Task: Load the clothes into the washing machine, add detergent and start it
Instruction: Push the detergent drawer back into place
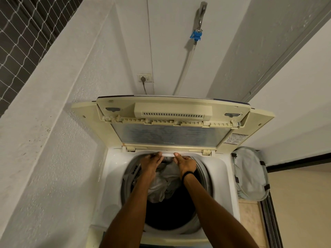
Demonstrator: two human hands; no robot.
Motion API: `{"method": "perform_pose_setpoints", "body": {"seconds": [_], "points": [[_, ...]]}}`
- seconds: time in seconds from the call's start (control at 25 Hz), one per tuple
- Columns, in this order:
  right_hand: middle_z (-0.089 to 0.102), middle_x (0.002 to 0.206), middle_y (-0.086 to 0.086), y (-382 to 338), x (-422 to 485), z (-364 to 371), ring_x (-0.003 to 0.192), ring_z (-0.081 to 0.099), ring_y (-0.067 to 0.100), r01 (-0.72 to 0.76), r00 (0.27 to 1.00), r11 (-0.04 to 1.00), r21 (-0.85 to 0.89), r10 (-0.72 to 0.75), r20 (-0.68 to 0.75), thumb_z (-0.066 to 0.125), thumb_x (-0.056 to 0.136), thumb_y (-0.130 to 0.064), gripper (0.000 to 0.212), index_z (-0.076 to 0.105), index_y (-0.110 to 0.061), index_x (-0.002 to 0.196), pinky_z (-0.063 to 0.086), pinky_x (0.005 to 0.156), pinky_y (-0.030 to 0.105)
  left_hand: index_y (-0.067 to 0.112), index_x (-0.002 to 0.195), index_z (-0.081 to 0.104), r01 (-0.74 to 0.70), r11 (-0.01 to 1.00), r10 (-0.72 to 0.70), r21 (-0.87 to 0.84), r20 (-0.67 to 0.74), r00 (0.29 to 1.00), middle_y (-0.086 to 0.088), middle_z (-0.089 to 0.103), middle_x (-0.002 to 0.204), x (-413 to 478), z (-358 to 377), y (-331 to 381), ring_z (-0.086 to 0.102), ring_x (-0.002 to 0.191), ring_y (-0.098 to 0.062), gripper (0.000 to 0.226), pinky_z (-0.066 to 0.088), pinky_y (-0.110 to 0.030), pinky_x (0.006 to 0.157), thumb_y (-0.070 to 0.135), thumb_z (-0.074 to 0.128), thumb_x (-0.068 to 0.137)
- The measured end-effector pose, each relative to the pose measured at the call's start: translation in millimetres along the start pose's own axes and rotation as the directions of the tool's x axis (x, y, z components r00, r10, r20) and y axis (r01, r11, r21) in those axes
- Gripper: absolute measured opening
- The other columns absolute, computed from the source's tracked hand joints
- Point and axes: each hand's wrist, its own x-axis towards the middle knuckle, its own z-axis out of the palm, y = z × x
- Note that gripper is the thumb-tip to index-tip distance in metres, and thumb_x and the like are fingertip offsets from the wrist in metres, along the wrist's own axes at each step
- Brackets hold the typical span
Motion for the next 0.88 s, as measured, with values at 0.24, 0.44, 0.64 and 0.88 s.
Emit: {"method": "perform_pose_setpoints", "body": {"seconds": [0.24,0.44,0.64,0.88], "points": [[0.065,0.048,-0.001,2.1,3.3,-0.2,0.057,0.066,0.02,0.094,0.995,0.956,-0.278,-0.1,-0.01,0.073,0.063,-0.067,0.049,0.068,-0.022,0.045,0.059,0.077,0.037,0.006,0.106,0.06,0.047,0.999,-0.048,0.013,0.033,0.998,-0.01,0.064,0.116,1.1,-0.7,0.2,0.063,0.108,-0.027,0.019,0.048,-0.044,0.102,0.012,0.068,0.09],[0.077,0.087,0.01,-0.9,-10.1,-5.6,0.084,0.071,0.026,0.218,0.976,0.771,-0.599,-0.19,0.11,0.068,0.083,-0.043,0.034,0.078,-0.011,0.083,0.053,0.072,0.022,0.007,0.107,0.059,-0.089,0.971,0.089,0.223,0.011,0.996,-0.005,0.063,0.111,-12.3,-1.1,4.1,0.064,0.096,-0.018,0.017,0.052,-0.047,0.097,0.012,0.065,0.093],[0.076,0.092,0.014,-23.5,-43.6,-10.5,0.092,0.069,0.032,0.469,0.878,0.577,-0.669,-0.389,0.28,0.065,0.084,-0.018,0.013,0.076,-0.011,0.081,0.042,0.066,0.027,0.0,0.098,0.069,-0.293,0.797,0.323,0.527,0.038,0.946,-0.021,0.073,0.099,-40.5,-9.9,28.1,0.069,0.073,-0.016,0.021,0.058,-0.022,0.07,0.02,0.063,0.095],[0.072,0.069,0.002,-87.3,-144.1,-26.5,0.056,0.063,0.014,0.858,0.411,0.298,-0.418,-0.887,0.212,0.063,0.092,-0.026,0.02,0.072,-0.012,0.081,0.042,0.055,0.017,0.01,0.113,0.07,-0.716,0.265,0.879,0.646,0.143,0.454,0.003,0.072,0.102,-152.3,6.4,98.6,0.068,0.091,-0.011,0.026,0.042,-0.003,0.072,0.027,0.063,0.095]]}}
